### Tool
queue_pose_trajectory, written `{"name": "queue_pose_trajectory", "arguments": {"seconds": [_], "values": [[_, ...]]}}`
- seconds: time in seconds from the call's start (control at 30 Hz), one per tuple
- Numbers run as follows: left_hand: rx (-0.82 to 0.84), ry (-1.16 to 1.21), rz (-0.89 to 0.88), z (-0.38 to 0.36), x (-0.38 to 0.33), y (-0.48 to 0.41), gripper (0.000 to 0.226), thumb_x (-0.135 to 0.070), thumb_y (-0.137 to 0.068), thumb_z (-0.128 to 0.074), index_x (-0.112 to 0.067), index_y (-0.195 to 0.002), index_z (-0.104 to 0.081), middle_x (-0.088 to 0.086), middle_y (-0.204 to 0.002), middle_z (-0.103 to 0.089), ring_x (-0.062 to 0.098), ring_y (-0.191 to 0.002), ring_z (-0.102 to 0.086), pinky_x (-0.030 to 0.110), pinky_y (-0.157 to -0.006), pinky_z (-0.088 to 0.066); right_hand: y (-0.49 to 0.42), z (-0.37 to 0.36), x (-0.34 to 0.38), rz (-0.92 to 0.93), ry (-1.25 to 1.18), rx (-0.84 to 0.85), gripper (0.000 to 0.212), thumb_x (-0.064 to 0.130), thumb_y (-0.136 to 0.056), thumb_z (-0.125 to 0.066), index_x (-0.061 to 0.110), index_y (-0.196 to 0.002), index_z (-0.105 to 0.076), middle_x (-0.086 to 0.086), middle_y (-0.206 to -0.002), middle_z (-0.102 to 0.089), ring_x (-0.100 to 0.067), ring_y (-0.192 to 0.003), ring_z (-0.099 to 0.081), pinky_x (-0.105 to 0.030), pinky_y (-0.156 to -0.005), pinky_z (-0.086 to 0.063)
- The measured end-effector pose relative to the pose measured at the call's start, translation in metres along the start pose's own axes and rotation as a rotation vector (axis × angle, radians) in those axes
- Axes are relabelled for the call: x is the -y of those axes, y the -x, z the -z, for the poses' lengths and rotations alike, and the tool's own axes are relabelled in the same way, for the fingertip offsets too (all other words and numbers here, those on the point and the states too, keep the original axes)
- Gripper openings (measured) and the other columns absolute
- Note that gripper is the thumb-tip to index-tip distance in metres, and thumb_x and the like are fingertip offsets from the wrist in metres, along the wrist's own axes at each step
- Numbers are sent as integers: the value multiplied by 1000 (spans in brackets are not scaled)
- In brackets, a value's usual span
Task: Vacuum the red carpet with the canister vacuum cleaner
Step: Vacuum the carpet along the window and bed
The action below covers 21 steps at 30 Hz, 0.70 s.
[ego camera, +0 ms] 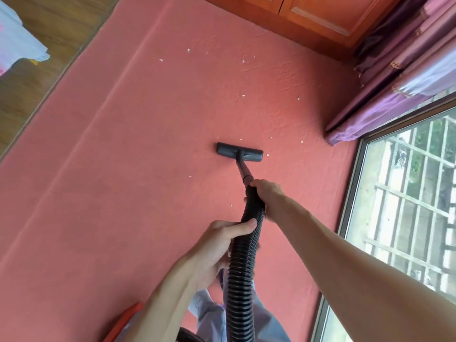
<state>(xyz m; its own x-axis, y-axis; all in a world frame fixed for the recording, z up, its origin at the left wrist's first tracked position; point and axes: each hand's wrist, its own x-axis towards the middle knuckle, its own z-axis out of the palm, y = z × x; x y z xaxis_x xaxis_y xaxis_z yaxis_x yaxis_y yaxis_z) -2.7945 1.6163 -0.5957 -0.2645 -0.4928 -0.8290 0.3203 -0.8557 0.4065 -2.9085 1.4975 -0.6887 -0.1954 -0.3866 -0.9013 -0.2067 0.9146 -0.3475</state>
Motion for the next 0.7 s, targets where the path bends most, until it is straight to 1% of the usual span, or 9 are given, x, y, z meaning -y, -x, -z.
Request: {"name": "queue_pose_trajectory", "arguments": {"seconds": [0.03, 0.1, 0.17, 0.27, 0.33, 0.47, 0.53, 0.63, 0.7], "values": [[5, 1, -1, 0, 0, -1, 38, -33, -88, -70, 4, -98, -72, 15, -80, -68, 25, -63, -59, 43, -73, -47, -1, 0, 0, 8, 35, -14, 21, 17, -83, -60, 2, -98, -58, -18, -93, -67, -33, -84, -67, -46, -80, -55], [4, 11, -12, -1, 0, -7, 35, -34, -89, -69, 0, -96, -72, 15, -81, -69, 27, -68, -59, 47, -78, -48, -6, -1, 6, 16, 55, -32, 22, 16, -80, -61, 0, -94, -58, -22, -99, -68, -36, -92, -69, -51, -85, -54], [-25, 41, -23, -5, -2, -18, 33, -35, -90, -70, -3, -94, -72, 15, -81, -70, 28, -73, -59, 49, -81, -48, -17, -2, 17, 40, 64, -54, 17, 17, -83, -62, 1, -89, -57, -22, -97, -68, -36, -90, -70, -52, -85, -56], [-81, 72, -39, -10, -9, -41, 32, -36, -90, -70, -4, -95, -73, 12, -79, -71, 29, -77, -58, 45, -80, -47, -41, -2, 36, 55, 131, -72, 26, 19, -81, -62, 1, -99, -60, -20, -101, -70, -35, -92, -70, -52, -85, -56], [-94, 84, -40, -13, -13, -53, 36, -36, -90, -70, -1, -97, -73, 11, -79, -71, 28, -77, -59, 45, -80, -48, -54, -2, 42, 68, 153, -78, 27, 19, -82, -62, 1, -101, -59, -21, -104, -70, -35, -93, -70, -53, -85, -56], [-47, 87, -9, -15, -12, -52, 30, -34, -88, -72, -4, -92, -75, 14, -81, -71, 28, -74, -61, 48, -80, -48, -52, 6, 40, 64, 184, -89, 20, 19, -79, -62, 3, -88, -56, -22, -100, -69, -37, -90, -70, -56, -82, -56], [14, 83, 0, -16, -10, -41, 28, -34, -88, -72, -6, -89, -75, 15, -84, -71, 27, -71, -60, 49, -80, -48, -42, 14, 37, 42, 197, -73, 19, 18, -75, -62, 4, -87, -56, -22, -99, -70, -37, -89, -70, -58, -82, -56], [-11, 65, -17, -20, -17, -40, 31, -33, -89, -70, -2, -95, -74, 15, -86, -71, 25, -71, -62, 46, -80, -51, -41, 17, 45, 44, 201, -73, 19, 20, -80, -63, 4, -89, -57, -20, -100, -70, -35, -90, -71, -55, -83, -57], [-63, 74, -33, -24, -23, -48, 31, -34, -89, -71, -3, -94, -74, 13, -84, -71, 27, -75, -63, 53, -84, -54, -47, 12, 56, 46, 215, -62, 22, 23, -84, -61, 4, -95, -59, -19, -101, -71, -34, -90, -71, -50, -83, -57]]}}
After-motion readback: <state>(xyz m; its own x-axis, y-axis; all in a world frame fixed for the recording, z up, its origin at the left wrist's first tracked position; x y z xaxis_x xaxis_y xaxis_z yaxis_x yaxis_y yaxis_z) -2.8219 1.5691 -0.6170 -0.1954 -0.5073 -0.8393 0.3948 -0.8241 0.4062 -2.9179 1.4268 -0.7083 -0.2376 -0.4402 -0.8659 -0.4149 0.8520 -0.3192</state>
